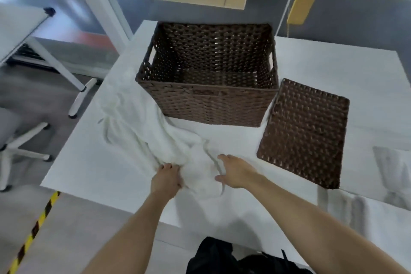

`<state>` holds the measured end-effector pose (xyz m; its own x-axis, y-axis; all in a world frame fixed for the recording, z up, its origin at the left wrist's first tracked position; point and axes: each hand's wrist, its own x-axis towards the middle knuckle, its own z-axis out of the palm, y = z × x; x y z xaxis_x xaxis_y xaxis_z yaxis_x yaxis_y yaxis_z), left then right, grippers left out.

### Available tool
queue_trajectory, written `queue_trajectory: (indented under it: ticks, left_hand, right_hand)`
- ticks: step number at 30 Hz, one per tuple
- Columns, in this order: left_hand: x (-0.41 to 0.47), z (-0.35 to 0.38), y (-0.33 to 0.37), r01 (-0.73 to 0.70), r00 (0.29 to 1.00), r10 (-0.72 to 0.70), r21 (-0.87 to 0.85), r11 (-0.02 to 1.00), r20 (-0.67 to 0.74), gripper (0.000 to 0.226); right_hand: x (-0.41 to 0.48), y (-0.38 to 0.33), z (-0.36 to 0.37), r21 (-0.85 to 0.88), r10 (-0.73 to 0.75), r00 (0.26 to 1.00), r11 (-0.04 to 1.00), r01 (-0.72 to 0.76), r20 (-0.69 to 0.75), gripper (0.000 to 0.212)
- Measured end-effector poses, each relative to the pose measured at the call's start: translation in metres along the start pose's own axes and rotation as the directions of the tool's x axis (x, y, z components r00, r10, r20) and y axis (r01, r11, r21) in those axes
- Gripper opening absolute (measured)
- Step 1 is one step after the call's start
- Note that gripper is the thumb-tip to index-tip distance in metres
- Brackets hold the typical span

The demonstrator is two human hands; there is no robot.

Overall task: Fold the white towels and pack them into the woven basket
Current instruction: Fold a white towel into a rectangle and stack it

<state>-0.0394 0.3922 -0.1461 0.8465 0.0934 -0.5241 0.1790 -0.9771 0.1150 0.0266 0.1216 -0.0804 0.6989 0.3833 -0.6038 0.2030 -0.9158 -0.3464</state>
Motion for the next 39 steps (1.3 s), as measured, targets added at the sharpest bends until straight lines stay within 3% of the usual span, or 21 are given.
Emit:
queue_trajectory:
  ticks: [3, 5, 8, 10, 12, 13, 15, 19, 21, 23, 25, 28, 30, 31, 33, 36, 37, 39]
  left_hand:
    - [-0.007, -0.001, 0.003, -0.087, 0.993, 0.105, -0.280, 0.956, 0.050, 0.072]
    - [-0.017, -0.004, 0.013, -0.137, 0.988, 0.156, -0.441, 0.887, 0.006, 0.069]
    - [-0.028, -0.009, 0.026, -0.188, 0.982, 0.171, -0.480, 0.857, -0.078, 0.069]
    - [-0.027, -0.020, 0.024, -0.211, 0.977, 0.189, -0.355, 0.911, -0.097, 0.080]
    - [-0.023, -0.034, 0.017, -0.187, 0.982, 0.188, -0.195, 0.963, -0.016, 0.079]
    - [-0.019, -0.041, 0.012, -0.167, 0.982, 0.179, -0.178, 0.970, 0.054, 0.076]
    - [-0.014, -0.059, 0.010, -0.135, 0.964, 0.179, -0.216, 0.967, 0.198, 0.072]
    - [-0.001, -0.101, 0.029, -0.209, 0.915, 0.252, -0.164, 0.964, 0.316, 0.083]
    - [0.005, -0.117, 0.043, -0.138, 0.900, 0.248, -0.304, 0.943, 0.360, 0.092]
    - [0.011, -0.122, 0.053, -0.021, 0.925, 0.204, -0.493, 0.870, 0.322, 0.093]
    - [0.015, -0.115, 0.063, 0.032, 0.947, 0.128, -0.481, 0.876, 0.295, 0.090]
    - [0.020, -0.091, 0.079, -0.051, 0.977, 0.064, -0.071, 0.996, 0.205, 0.047]
    - [0.034, -0.077, 0.082, -0.092, 0.993, 0.082, 0.122, 0.988, 0.089, 0.051]
    - [0.042, -0.080, 0.082, -0.081, 0.996, 0.078, 0.089, 0.993, 0.041, 0.051]
    - [0.053, -0.103, 0.081, -0.078, 0.995, 0.067, -0.154, 0.985, -0.075, 0.044]
    - [0.051, -0.173, 0.085, -0.196, 0.962, 0.045, -0.564, 0.802, -0.271, 0.036]
    - [0.046, -0.198, 0.088, -0.273, 0.938, 0.071, -0.594, 0.757, -0.340, 0.036]
    - [0.034, -0.238, 0.095, -0.404, 0.894, 0.149, -0.617, 0.675, -0.422, 0.034]
  right_hand:
    - [0.004, -0.008, 0.007, 0.146, 0.093, 0.994, 0.984, -0.101, 0.062, 0.113]
    - [0.005, -0.008, 0.008, 0.257, 0.127, 0.988, 0.955, -0.146, 0.091, 0.112]
    - [0.006, -0.006, -0.002, 0.314, 0.110, 0.993, 0.942, -0.117, 0.039, 0.081]
    - [0.001, -0.002, -0.018, 0.340, 0.076, 0.996, 0.939, -0.061, -0.034, 0.056]
    - [-0.009, 0.003, -0.037, 0.348, 0.028, 0.992, 0.937, 0.017, -0.125, 0.022]
    - [-0.015, 0.007, -0.048, 0.337, -0.010, 0.985, 0.939, 0.068, -0.172, 0.018]
    - [-0.028, 0.014, -0.070, 0.319, -0.038, 0.963, 0.939, 0.125, -0.266, 0.035]
    - [-0.052, 0.025, -0.096, 0.417, -0.034, 0.923, 0.885, 0.206, -0.384, 0.051]
    - [-0.061, 0.029, -0.102, 0.453, -0.023, 0.916, 0.864, 0.221, -0.401, 0.060]
    - [-0.066, 0.037, -0.106, 0.468, -0.008, 0.913, 0.857, 0.216, -0.407, 0.066]
    - [-0.069, 0.046, -0.108, 0.475, -0.004, 0.913, 0.853, 0.216, -0.408, 0.059]
    - [-0.079, 0.053, -0.110, 0.465, -0.007, 0.933, 0.866, 0.186, -0.360, 0.056]
    - [-0.087, 0.056, -0.109, 0.458, 0.015, 0.938, 0.875, 0.155, -0.346, 0.055]
    - [-0.091, 0.059, -0.110, 0.446, 0.049, 0.931, 0.886, 0.127, -0.363, 0.052]
    - [-0.096, 0.069, -0.115, 0.393, 0.102, 0.904, 0.916, 0.077, -0.416, 0.039]
    - [-0.100, 0.078, -0.126, 0.281, 0.138, 0.927, 0.959, -0.037, -0.349, 0.020]
    - [-0.100, 0.077, -0.130, 0.226, 0.145, 0.949, 0.971, -0.081, -0.280, 0.036]
    - [-0.099, 0.073, -0.135, 0.219, 0.143, 0.971, 0.971, -0.099, -0.194, 0.088]
